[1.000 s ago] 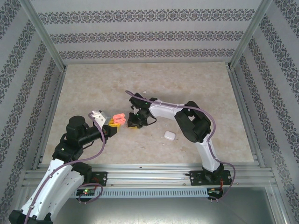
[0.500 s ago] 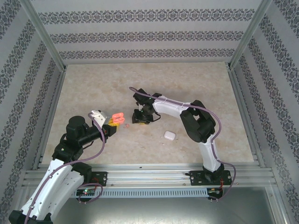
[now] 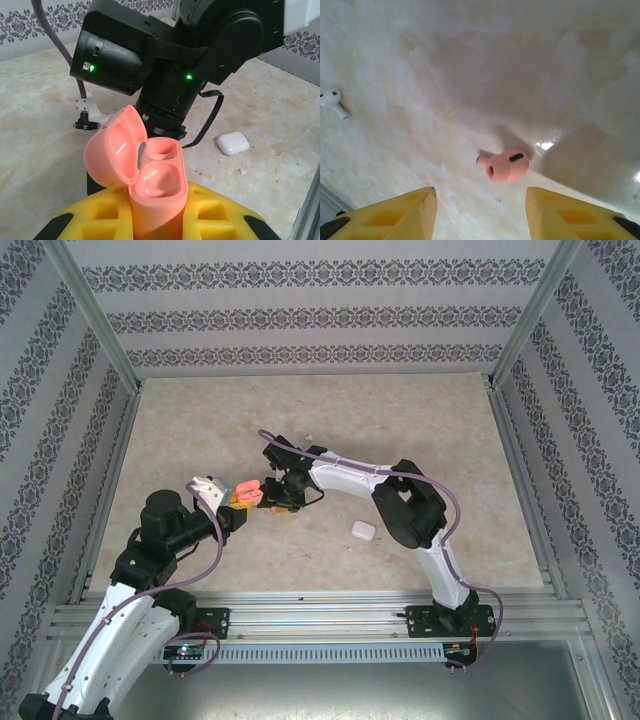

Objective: Insert wireless bluetooth earbuds into charging case

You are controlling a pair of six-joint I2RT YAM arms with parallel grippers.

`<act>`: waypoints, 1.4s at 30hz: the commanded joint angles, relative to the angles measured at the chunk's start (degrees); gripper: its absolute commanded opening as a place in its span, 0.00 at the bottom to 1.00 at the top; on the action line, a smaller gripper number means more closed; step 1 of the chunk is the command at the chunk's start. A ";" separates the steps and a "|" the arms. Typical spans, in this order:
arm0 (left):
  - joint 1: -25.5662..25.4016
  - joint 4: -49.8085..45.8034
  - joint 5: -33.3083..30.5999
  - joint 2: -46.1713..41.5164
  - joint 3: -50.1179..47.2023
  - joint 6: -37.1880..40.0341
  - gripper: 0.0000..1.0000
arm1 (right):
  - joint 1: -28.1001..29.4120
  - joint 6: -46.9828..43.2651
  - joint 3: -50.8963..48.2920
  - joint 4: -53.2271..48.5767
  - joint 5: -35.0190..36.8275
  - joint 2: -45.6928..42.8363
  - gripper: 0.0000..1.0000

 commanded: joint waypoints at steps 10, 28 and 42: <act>-0.18 -1.36 0.13 -1.71 0.54 -0.67 0.00 | 0.05 -2.43 6.21 -6.22 4.46 4.92 0.30; -0.18 0.60 1.40 -3.79 -1.95 -5.09 0.00 | -3.79 -12.93 -7.21 8.81 0.38 -4.07 0.16; -0.19 3.81 0.79 -3.37 -3.35 -7.55 0.00 | -5.08 -31.81 -19.76 21.06 4.80 -8.57 0.25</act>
